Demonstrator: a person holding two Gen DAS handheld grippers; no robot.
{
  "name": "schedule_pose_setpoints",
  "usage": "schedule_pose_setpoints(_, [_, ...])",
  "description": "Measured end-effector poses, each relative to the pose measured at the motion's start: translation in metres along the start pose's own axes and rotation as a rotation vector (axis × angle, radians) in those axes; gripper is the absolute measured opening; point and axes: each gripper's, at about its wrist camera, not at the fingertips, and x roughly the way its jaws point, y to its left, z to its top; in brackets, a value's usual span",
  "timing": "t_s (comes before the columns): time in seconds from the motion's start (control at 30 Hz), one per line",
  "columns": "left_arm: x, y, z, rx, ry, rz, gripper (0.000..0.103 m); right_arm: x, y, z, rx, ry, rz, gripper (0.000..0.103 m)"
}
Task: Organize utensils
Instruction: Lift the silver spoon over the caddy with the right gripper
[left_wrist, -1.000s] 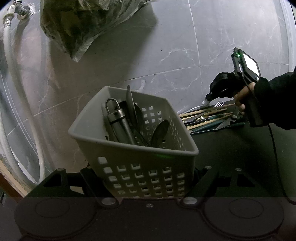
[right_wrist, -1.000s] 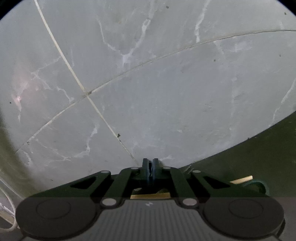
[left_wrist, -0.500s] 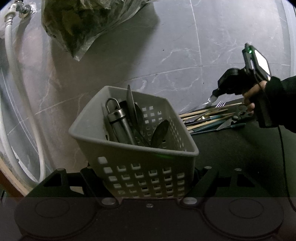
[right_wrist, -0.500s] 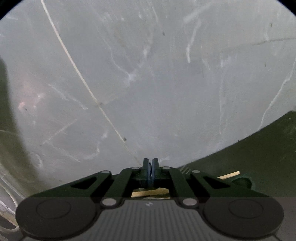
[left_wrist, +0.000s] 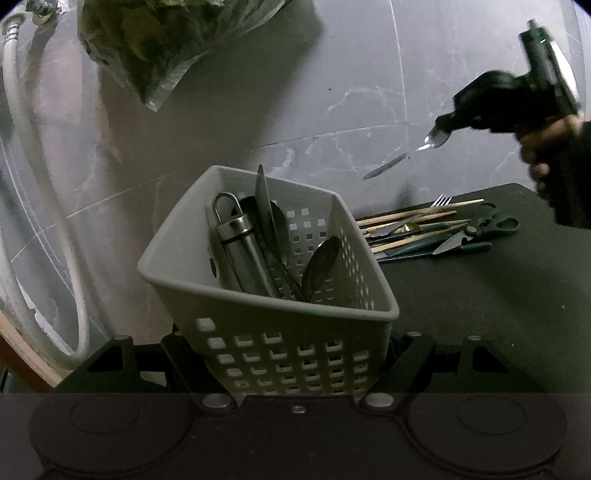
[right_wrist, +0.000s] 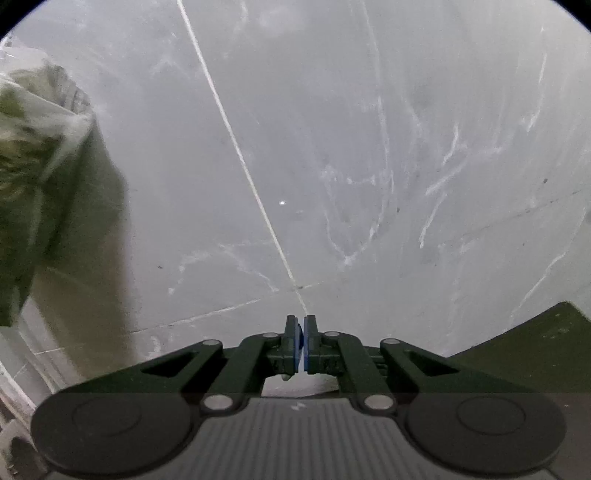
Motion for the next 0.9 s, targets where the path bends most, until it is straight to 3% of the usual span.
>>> schedule_pose_setpoints(0.37, [0.002,0.007,0.007,0.021,0.026,-0.034,0.079,-0.100,0.037,0.021,-0.079,-0.065,-0.002,0.003])
schedule_pose_setpoints(0.67, [0.005,0.015,0.013,0.032,0.067,-0.064,0.079,-0.139,0.103,0.021,-0.209,-0.086,0.078,0.003])
schedule_pose_setpoints(0.9, [0.005,0.020,0.012,0.041,0.067,-0.081,0.079,-0.151,0.150,0.009,-0.405,-0.092,0.128,0.003])
